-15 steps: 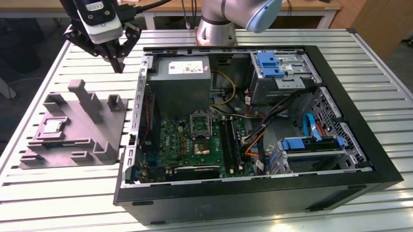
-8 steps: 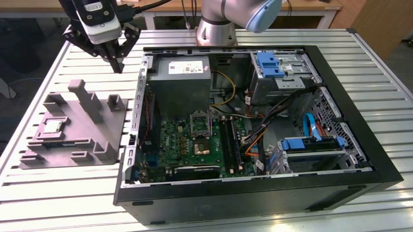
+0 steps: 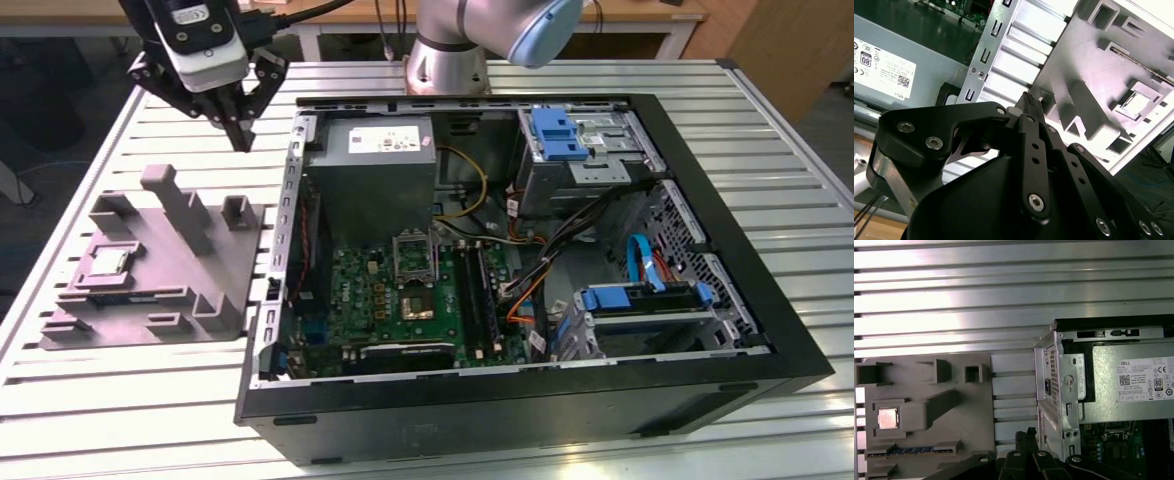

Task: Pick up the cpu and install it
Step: 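Reach for the cpu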

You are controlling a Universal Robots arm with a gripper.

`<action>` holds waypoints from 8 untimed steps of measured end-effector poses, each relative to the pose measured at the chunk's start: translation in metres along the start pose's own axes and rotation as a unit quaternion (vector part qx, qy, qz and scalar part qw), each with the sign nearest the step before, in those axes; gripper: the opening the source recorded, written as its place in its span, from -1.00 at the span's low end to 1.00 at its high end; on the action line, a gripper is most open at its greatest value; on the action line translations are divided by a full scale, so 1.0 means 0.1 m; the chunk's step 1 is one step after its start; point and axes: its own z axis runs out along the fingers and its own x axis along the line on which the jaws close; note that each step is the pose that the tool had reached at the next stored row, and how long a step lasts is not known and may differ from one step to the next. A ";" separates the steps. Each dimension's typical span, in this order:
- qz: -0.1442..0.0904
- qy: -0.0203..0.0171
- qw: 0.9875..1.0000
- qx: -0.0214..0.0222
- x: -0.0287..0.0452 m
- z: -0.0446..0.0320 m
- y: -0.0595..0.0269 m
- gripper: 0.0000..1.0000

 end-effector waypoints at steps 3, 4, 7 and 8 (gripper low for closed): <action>0.000 0.000 1.000 0.000 0.007 0.001 -0.001 -0.79; 0.000 0.000 1.000 0.000 0.010 0.002 -0.001 -0.79; 0.000 0.000 1.000 0.000 0.023 0.003 -0.002 -0.79; 0.000 0.000 1.000 0.000 0.029 0.003 -0.002 -0.79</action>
